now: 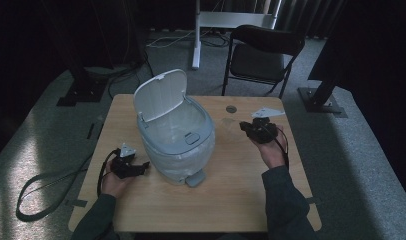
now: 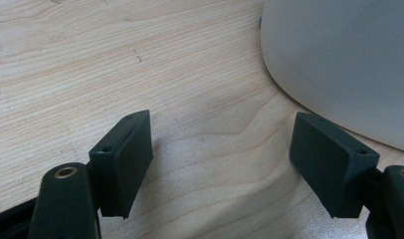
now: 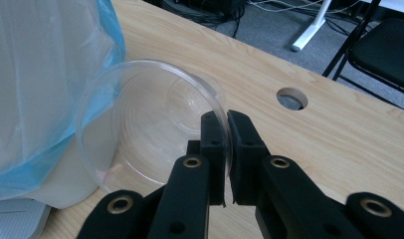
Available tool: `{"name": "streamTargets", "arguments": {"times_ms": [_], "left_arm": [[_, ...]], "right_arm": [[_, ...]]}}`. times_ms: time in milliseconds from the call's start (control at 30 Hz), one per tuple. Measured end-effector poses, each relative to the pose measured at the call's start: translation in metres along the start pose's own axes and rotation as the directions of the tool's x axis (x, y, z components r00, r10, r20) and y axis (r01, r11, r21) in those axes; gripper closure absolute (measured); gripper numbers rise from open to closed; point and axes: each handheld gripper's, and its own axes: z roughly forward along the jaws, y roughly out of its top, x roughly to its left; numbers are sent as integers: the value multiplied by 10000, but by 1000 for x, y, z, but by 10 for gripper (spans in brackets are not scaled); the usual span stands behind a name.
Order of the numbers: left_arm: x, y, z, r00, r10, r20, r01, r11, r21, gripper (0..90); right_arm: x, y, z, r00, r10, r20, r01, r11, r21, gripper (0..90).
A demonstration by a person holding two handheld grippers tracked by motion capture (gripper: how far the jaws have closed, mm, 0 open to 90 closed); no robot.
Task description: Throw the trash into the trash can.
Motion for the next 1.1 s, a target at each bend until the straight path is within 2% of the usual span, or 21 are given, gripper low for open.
{"name": "streamTargets", "arguments": {"times_ms": [1100], "left_arm": [[0,0,0,10000,-1,1,1,10000,2,252]], "right_arm": [[3,27,-17,9993,-368,114,374,9979,-529,860]]}}
